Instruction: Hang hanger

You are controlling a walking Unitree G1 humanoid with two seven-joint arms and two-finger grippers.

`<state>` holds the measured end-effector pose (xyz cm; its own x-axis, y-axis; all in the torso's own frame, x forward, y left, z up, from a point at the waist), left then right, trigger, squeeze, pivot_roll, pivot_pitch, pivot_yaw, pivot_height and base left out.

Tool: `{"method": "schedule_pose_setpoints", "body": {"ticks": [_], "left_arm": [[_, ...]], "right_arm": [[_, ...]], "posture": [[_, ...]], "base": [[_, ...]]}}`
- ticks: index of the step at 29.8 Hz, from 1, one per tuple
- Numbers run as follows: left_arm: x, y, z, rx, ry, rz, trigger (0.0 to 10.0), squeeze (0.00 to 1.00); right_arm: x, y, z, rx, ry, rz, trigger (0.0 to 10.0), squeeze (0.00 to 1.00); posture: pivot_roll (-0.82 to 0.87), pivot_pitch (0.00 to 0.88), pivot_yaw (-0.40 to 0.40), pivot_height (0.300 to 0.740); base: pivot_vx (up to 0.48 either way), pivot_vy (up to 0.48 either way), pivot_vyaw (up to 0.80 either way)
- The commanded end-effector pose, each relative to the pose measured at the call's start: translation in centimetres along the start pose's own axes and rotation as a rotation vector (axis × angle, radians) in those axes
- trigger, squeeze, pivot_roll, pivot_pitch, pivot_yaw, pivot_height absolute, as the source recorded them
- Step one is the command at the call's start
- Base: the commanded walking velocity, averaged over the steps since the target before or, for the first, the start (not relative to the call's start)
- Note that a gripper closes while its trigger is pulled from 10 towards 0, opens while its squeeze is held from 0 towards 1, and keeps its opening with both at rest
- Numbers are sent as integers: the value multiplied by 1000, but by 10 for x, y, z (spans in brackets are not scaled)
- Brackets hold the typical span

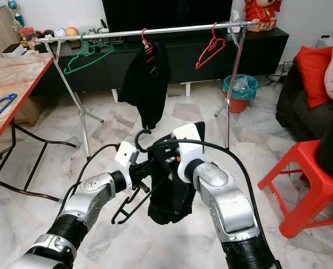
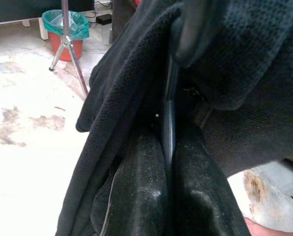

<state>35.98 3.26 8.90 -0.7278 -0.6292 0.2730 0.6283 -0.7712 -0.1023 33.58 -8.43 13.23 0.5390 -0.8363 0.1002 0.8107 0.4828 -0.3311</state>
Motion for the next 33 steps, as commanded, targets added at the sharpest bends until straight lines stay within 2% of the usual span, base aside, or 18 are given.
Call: {"method": "schedule_pose_setpoints", "body": {"ticks": [1,8,18,24,28,32,33], "left_arm": [[-3,1,18,56,16,5,10000,0],[-3,1,18,62,12,7,10000,0],[-3,2,20,74,0,14,10000,0],[-5,2,21,77,1,29,10000,0],[-6,2,21,78,2,36,10000,0],[-7,1,20,78,3,42,10000,0],[-8,1,20,78,3,47,10000,0]], "right_arm": [[-5,-3,9,47,4,31,10000,1000],[-12,-4,13,74,-1,72,10000,1000],[-22,-15,12,92,-75,156,10000,1000],[-15,-24,0,64,-85,144,10000,1000],[-4,-36,-21,3,-108,120,10000,1000],[2,-43,-32,-28,-114,108,10000,1000],[6,-46,-42,-55,-111,96,10000,1000]], "posture": [[-73,9,64,740],[-75,8,65,740],[-77,10,62,740],[-77,11,61,740],[-79,12,62,740],[-81,13,63,740],[-81,12,63,740]], "base": [[0,0,0],[0,0,0],[0,0,0],[0,0,0],[0,0,0],[0,0,0],[0,0,0]]}}
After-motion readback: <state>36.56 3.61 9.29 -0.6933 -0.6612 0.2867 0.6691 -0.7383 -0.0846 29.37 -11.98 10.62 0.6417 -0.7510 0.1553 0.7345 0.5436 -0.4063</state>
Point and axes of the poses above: a point about 5 cm out from each wrist's last joint towards the gripper, its own y axis pointing out of the wrist towards the gripper, its own z axis along the axis of the wrist's last joint, x = y × z, the point moved 5 cm from there along y, pointing out of the wrist towards the gripper, and after that the axes turned 6 degrees about -y, right-handed, at the moved point
